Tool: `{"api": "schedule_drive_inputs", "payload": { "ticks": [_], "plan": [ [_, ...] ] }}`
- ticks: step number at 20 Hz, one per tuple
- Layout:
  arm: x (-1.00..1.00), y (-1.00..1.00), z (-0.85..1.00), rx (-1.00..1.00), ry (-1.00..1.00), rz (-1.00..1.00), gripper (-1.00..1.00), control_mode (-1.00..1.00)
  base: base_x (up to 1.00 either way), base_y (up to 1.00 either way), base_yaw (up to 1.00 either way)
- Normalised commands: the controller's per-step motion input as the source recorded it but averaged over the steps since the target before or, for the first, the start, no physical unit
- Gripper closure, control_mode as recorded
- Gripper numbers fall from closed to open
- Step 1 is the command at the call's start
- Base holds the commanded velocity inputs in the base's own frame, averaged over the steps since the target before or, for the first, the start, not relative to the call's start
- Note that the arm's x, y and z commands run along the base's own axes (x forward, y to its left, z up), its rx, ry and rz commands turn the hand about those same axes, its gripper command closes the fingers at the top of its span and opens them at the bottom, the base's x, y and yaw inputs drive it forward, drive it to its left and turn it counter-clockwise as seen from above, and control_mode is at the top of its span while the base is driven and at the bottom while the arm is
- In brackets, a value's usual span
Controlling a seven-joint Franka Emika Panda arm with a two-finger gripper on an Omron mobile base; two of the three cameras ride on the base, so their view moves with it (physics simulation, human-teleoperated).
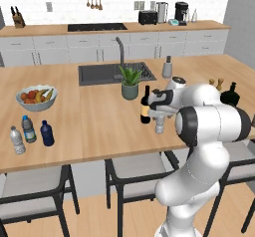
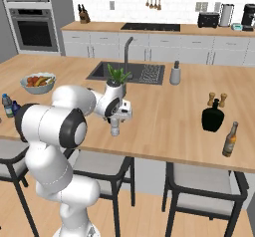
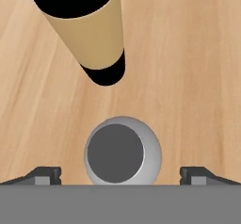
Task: Move the plastic bottles in the middle to the plastics group, and the glass bottles in the middle to the glass group.
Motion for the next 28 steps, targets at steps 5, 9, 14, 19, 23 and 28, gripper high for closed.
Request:
{"api": "schedule_drive_inputs", "payload": {
  "ticks": [5, 9, 14, 19, 23, 28],
  "plan": [
    [0.08, 0.00, -0.05, 0.00, -0.14, 0.00, -1.00, -1.00, 0.00, 0.00, 0.00],
    [0.02, 0.00, -0.01, 0.00, -0.05, 0.00, 1.00, -1.00, 0.00, 0.00, 0.00],
    [0.00, 0.00, 0.00, 0.00, 0.00, 0.00, 1.00, -1.00, 0.00, 0.00, 0.00],
    [-0.40, 0.02, 0.06, 0.00, 0.00, 0.01, 1.00, -1.00, 0.00, 0.00, 0.00],
    [-0.53, 0.15, 0.29, 0.00, 0.08, 0.06, 1.00, -1.00, 0.00, 0.00, 0.00],
    [-0.13, 0.72, 0.35, 0.00, 0.12, 0.15, 1.00, -1.00, 0.00, 0.00, 0.00]
  ]
}}
